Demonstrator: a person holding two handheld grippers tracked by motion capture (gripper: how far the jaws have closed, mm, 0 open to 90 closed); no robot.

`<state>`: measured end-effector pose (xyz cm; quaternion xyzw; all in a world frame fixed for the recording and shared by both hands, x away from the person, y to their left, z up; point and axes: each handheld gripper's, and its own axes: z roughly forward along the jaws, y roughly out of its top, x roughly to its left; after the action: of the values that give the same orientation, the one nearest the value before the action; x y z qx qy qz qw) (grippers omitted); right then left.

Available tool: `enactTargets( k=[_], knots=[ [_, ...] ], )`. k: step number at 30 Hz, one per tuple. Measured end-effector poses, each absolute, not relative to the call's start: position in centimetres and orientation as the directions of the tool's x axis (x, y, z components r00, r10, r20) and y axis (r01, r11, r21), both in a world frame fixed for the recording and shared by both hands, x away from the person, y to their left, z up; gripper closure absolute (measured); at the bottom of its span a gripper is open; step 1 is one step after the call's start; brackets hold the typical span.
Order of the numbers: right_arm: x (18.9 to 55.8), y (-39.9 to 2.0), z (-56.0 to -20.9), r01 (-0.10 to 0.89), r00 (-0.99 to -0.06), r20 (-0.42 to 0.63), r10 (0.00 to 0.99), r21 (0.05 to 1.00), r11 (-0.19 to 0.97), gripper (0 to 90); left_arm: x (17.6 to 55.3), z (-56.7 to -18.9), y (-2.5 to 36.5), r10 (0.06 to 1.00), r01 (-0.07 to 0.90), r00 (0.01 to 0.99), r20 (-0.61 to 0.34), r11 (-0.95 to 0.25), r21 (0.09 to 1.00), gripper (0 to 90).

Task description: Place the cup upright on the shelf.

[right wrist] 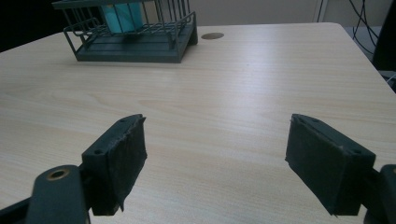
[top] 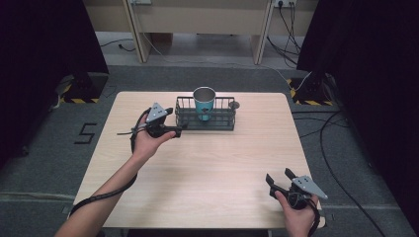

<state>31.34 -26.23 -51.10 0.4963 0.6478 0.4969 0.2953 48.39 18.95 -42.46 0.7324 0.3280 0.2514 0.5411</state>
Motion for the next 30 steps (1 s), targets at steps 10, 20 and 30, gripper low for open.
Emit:
enactTargets(
  k=[10, 20, 30],
  knots=[
    [31.3, -26.3, -51.1, 0.349, -0.333, 0.107, 0.937, 0.937, 0.017, 20.9, 46.7, -43.3, 20.4, 0.757, 0.215, 0.654, 0.003, -0.19, 0.958, 14.4],
    [31.3, -26.4, -51.1, 0.344, -0.331, 0.101, 0.938, 0.939, 0.02, 20.9, 45.3, -43.3, 21.4, 0.757, 0.21, 0.653, -0.002, -0.178, 0.961, 14.4],
    [31.3, -26.4, -51.1, 0.347, -0.324, 0.108, 0.94, 0.938, 0.012, 21.0, 43.8, -43.5, 22.5, 0.764, 0.21, 0.645, -0.004, -0.172, 0.962, 14.5]
  ],
)
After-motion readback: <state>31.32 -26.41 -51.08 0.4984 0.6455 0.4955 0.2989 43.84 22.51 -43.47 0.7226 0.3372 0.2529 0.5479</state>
